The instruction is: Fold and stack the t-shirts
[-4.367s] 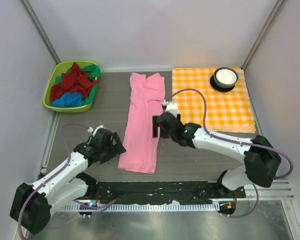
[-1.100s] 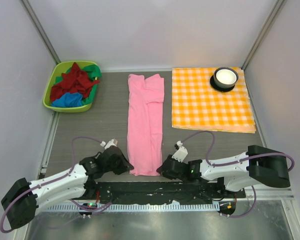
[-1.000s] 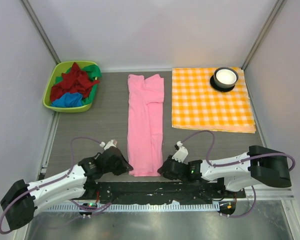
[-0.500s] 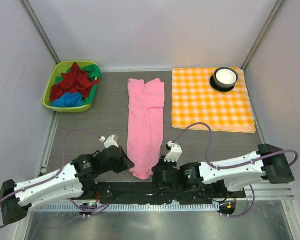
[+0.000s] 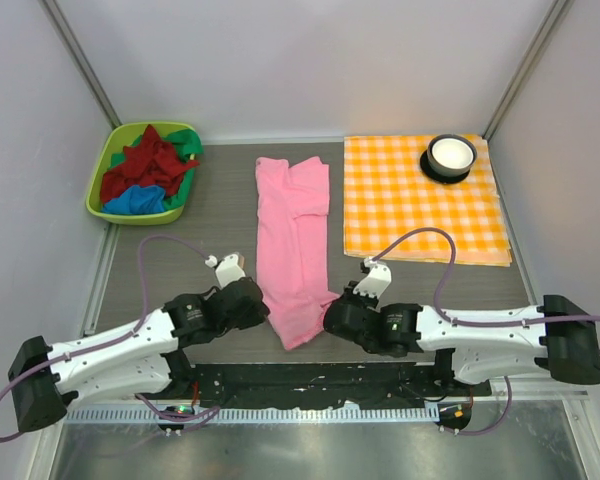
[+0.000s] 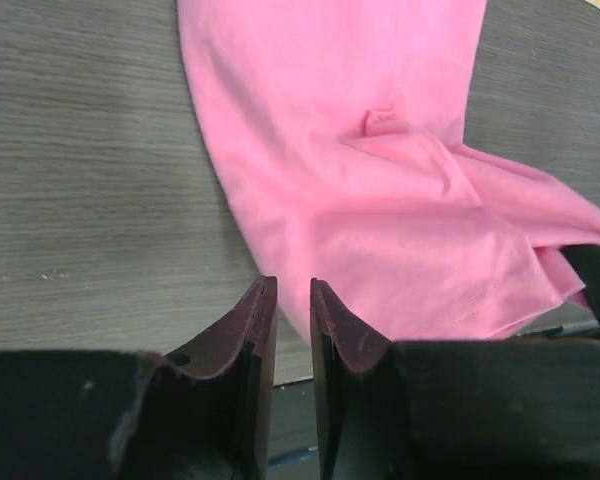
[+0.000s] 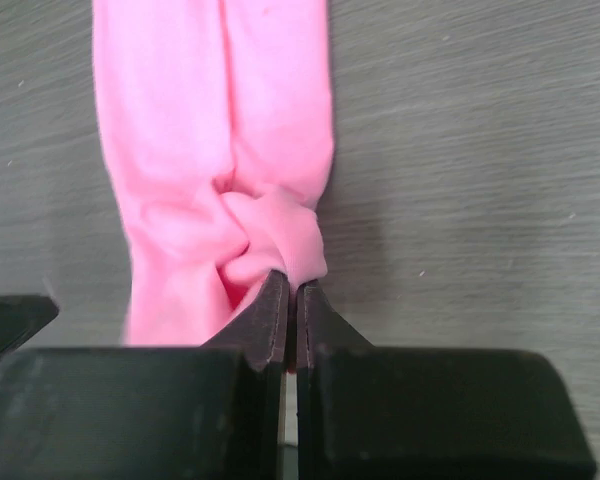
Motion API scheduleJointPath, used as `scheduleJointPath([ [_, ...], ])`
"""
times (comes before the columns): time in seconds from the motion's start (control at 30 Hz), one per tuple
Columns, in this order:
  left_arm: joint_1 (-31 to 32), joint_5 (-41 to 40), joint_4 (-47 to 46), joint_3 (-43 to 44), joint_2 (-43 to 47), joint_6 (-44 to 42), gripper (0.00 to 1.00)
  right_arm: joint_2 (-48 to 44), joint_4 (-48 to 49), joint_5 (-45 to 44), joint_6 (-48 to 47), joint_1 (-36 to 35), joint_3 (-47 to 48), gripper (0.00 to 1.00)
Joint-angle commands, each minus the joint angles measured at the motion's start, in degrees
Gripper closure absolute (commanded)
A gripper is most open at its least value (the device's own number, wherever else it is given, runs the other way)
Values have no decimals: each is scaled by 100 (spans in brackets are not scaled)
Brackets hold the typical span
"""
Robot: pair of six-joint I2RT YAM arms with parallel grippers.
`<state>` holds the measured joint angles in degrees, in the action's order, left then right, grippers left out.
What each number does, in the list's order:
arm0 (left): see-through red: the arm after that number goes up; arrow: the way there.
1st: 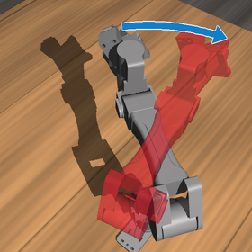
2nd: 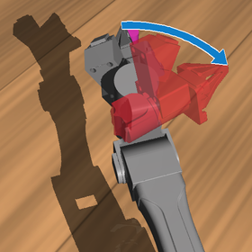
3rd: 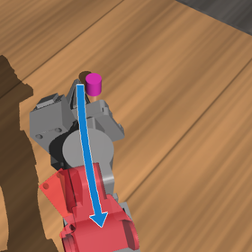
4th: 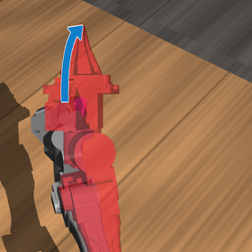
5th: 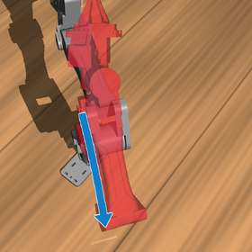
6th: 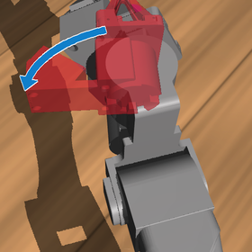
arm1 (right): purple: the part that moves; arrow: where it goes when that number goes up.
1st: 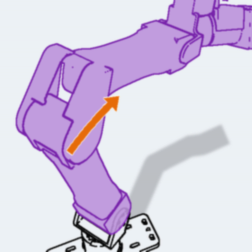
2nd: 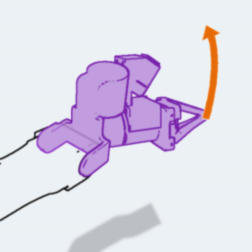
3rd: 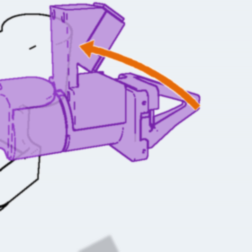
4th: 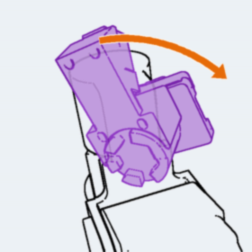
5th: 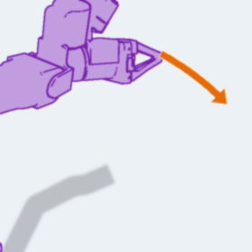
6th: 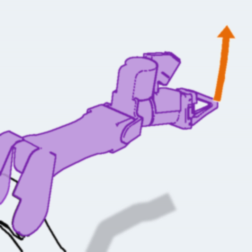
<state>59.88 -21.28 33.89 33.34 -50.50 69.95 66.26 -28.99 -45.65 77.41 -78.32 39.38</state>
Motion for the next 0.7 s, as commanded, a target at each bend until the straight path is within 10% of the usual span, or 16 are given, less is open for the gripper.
scheduleJointPath([
  [0.0, -230, -552, -339, 243, -257, -245, 76, -78, 613, -129, -542, 440, -123, 99],
  [0.3, -995, 52, -709, 585, -645, -843, 74, 659, 1334, 565, -1272, 1038, 193, 99],
  [0.67, -258, 1152, -2026, -899, -1129, 483, 63, 792, 1528, 733, -1184, 1038, -26, 99],
])
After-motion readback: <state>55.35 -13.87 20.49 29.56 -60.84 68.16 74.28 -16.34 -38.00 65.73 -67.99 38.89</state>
